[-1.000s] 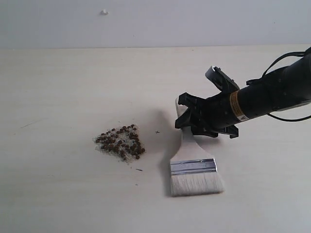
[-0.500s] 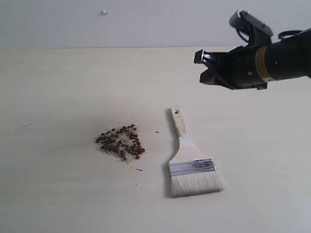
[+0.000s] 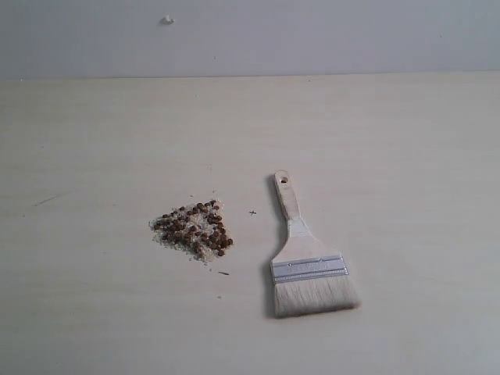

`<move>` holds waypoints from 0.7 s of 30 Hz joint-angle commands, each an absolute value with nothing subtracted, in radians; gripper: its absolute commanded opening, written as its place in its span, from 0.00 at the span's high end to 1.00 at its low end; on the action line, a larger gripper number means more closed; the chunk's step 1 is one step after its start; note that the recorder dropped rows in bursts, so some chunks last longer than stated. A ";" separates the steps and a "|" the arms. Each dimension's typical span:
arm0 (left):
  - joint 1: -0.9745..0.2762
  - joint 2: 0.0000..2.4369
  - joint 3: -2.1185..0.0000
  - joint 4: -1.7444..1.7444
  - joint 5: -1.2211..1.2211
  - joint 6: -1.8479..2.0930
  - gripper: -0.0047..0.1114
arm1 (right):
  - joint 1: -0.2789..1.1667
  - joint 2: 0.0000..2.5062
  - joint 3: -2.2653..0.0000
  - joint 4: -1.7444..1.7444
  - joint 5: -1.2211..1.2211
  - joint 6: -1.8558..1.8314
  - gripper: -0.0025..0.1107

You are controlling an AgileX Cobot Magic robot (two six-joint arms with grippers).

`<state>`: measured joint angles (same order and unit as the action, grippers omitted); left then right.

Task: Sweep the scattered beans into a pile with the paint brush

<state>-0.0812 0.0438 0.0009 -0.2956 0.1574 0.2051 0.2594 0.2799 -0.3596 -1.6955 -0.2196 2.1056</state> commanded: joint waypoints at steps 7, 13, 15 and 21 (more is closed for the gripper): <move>-0.081 0.037 0.000 -0.300 0.157 0.205 0.96 | 0.256 0.012 -0.371 -1.702 -0.040 2.077 0.98; -0.081 0.037 0.000 -0.300 0.157 0.205 0.96 | 0.256 0.014 -0.310 -1.406 0.000 1.508 0.98; -0.081 0.037 0.000 -0.300 0.157 0.205 0.96 | 0.256 0.014 -0.293 -0.965 0.072 1.091 0.98; -0.081 0.037 0.000 -0.300 0.157 0.205 0.96 | 0.248 0.000 -0.253 -0.087 0.240 0.027 0.98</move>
